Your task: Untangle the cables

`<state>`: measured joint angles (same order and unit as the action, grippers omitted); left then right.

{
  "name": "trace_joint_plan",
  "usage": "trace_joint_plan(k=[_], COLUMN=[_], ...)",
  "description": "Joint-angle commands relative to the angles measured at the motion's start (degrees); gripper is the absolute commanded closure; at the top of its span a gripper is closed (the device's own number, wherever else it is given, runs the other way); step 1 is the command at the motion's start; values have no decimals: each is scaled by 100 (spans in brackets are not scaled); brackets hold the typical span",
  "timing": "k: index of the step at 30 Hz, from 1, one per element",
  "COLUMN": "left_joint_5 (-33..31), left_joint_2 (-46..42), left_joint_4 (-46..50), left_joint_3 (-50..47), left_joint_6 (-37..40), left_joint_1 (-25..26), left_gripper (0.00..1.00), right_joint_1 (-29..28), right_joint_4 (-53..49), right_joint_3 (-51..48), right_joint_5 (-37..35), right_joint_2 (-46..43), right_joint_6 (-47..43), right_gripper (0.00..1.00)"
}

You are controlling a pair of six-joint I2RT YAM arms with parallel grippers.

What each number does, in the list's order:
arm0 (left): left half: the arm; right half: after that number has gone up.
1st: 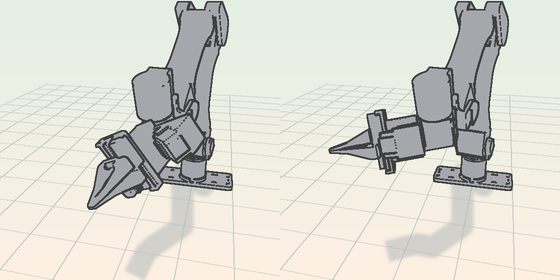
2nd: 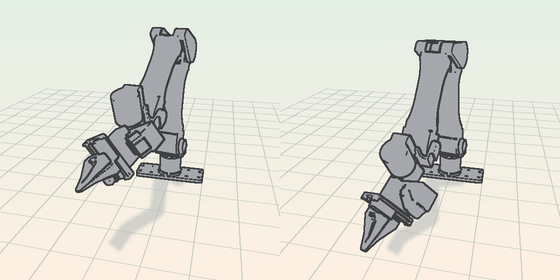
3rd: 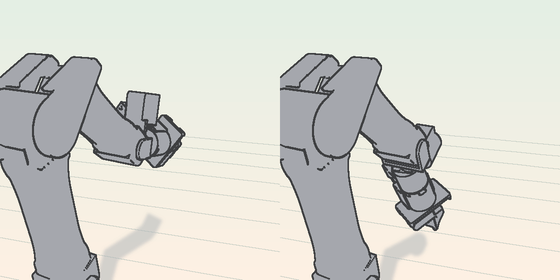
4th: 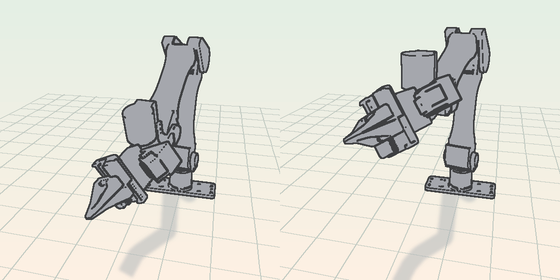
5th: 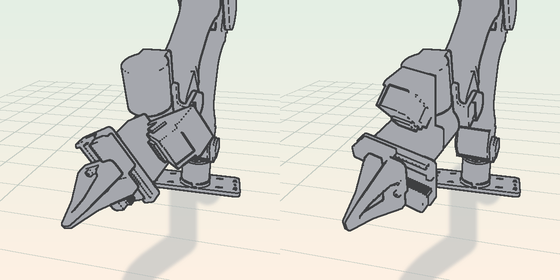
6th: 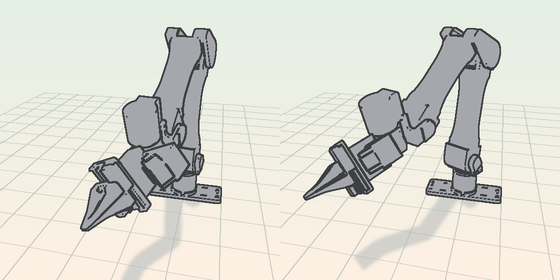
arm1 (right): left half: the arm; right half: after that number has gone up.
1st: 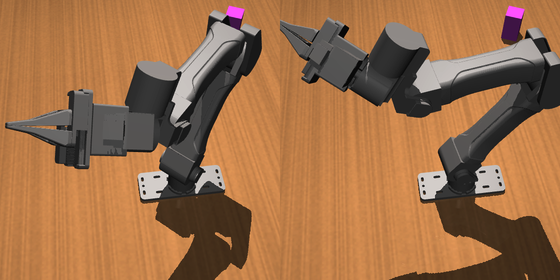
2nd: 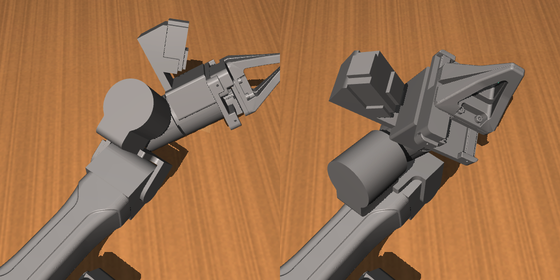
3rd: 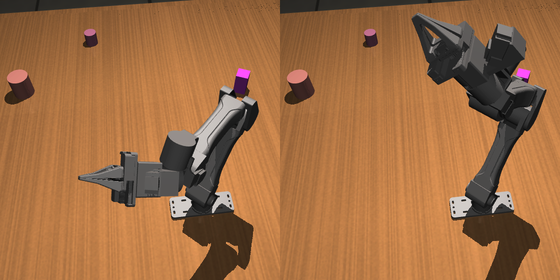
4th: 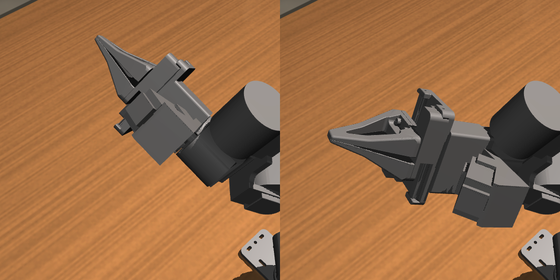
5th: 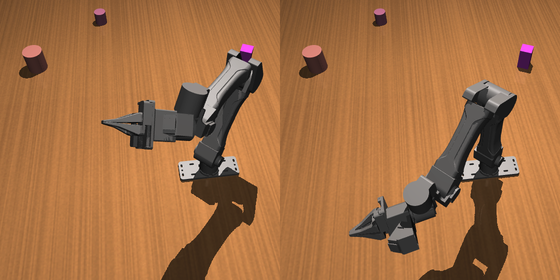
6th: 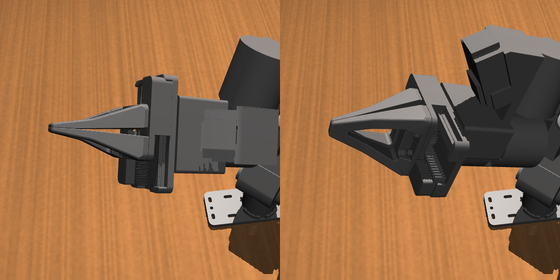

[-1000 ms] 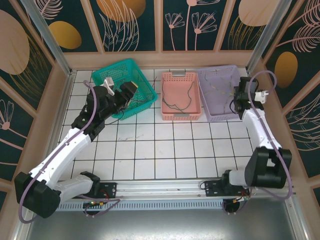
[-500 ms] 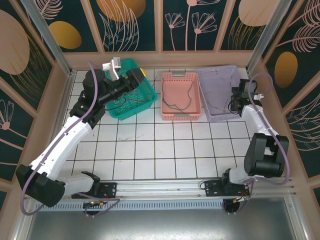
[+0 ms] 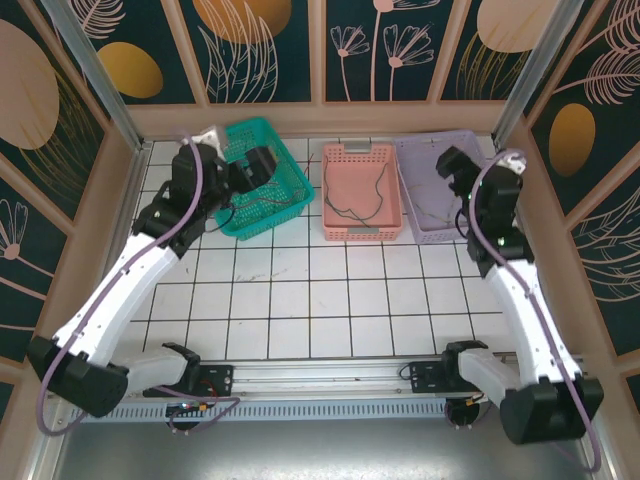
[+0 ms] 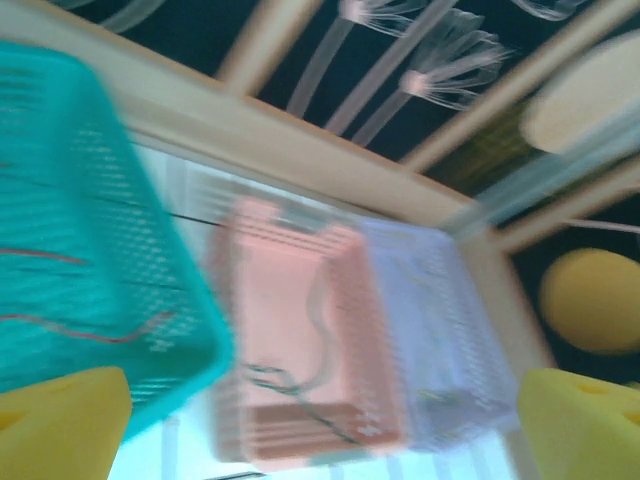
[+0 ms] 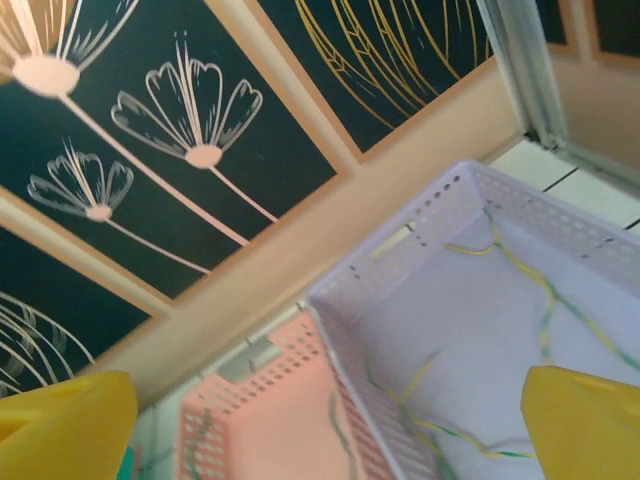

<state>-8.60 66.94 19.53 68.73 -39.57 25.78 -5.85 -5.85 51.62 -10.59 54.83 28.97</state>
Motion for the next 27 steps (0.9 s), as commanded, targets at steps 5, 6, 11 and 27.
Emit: trace_joint_plan(k=[5, 6, 11, 27], left_joint_5=[-3294, -3159, -2414, -778], left_joint_2=[-1432, -1406, -642, 1772], left_joint_4=[-2300, -2301, -2535, -7081], left_joint_3=[-3273, -3483, -3971, -4469], left_joint_6=[2377, 2429, 2516, 3262], left_joint_1=[-143, -282, -1109, -2384], left_gripper=[1, 1, 1, 1], right_joint_1=[529, 645, 1111, 1681], right_joint_4=[2167, 2626, 4070, 5513], right_joint_3=[-2814, -3156, -3949, -3016], right_joint_5=[263, 395, 653, 2017], right_joint_2=[-747, -771, -338, 2767], right_joint_6=[-2382, -2421, -2473, -2758], right_gripper=[1, 1, 1, 1])
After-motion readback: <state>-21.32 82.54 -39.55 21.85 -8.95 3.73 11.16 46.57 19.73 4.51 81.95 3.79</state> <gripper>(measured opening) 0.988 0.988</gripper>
